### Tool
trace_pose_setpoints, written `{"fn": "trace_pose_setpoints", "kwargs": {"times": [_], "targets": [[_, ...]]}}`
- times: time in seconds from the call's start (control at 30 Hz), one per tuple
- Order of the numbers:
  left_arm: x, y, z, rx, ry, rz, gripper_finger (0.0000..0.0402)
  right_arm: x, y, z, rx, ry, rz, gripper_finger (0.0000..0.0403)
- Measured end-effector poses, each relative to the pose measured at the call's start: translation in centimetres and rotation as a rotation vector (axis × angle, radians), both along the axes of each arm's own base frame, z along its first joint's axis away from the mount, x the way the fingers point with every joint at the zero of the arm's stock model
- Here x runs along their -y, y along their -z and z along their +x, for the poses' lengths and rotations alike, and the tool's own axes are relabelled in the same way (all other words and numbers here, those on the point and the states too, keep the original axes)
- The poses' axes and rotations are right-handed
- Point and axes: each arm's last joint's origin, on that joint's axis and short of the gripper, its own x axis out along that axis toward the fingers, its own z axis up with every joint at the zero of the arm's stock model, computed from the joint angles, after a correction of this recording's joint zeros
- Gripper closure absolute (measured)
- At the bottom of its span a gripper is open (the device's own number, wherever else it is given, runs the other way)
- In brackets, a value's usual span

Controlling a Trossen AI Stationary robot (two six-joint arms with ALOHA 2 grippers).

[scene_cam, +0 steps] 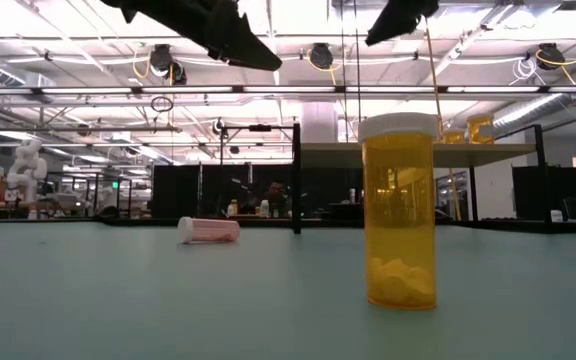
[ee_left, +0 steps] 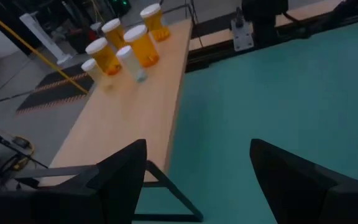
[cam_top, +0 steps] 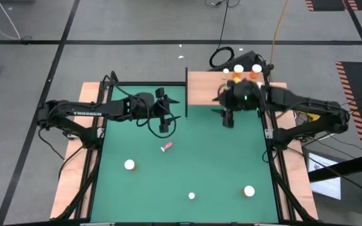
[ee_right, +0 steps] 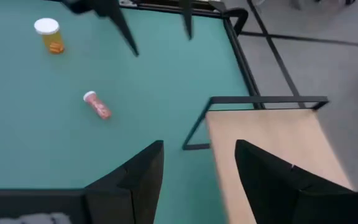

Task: Pick and place medicine bottles onto shelf by color
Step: Put the orange pill bottle on the shelf

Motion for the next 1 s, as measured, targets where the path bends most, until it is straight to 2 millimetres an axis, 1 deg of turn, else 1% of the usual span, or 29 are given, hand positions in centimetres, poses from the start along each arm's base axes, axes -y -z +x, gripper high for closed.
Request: {"fn": "trace_pose_setpoints", "kwargs": {"times": [0.13, 0.27, 0.37, 0.43, 0.53, 0.63, 0.83, 0.9, 1.0], "targets": [[1.0, 0.2, 0.1, -0.011, 0.019, -0.012, 0.0117, -1.7, 3.4, 0.2, 0.037, -0.039, 0.001, 0.0209], [2.1, 0.3, 0.2, -0.021, 0.012, -0.02, 0.0117, -2.8, 6.6, 0.4, 0.093, -0.095, -0.016, 0.0209], [3.1, 0.6, 0.1, -0.048, -0.033, -0.043, 0.0117, -3.3, 8.4, 0.6, 0.142, -0.129, -0.045, 0.0209], [3.9, 0.9, -0.1, -0.075, -0.059, -0.072, 0.0117, -3.4, 9.2, 0.7, 0.173, -0.148, -0.067, 0.0209], [5.2, 1.6, -0.4, -0.127, -0.084, -0.146, 0.0117, -3.5, 10.0, 0.8, 0.243, -0.163, -0.095, 0.0209], [7.0, 2.3, -1.0, -0.193, -0.102, -0.225, 0.0117, -3.5, 10.2, 1.0, 0.371, -0.158, -0.11, 0.0209], [10.9, 3.2, -2.6, -0.252, -0.208, -0.308, 0.0117, -3.6, 10.3, 0.7, 0.633, -0.118, -0.038, 0.0209], [11.9, 3.5, -3.2, -0.267, -0.243, -0.334, 0.0117, -3.6, 10.5, 0.5, 0.665, -0.114, -0.027, 0.0209], [13.1, 4.1, -4.3, -0.308, -0.31, -0.395, 0.0117, -3.6, 10.7, 0.4, 0.664, -0.114, -0.025, 0.0209]]}}
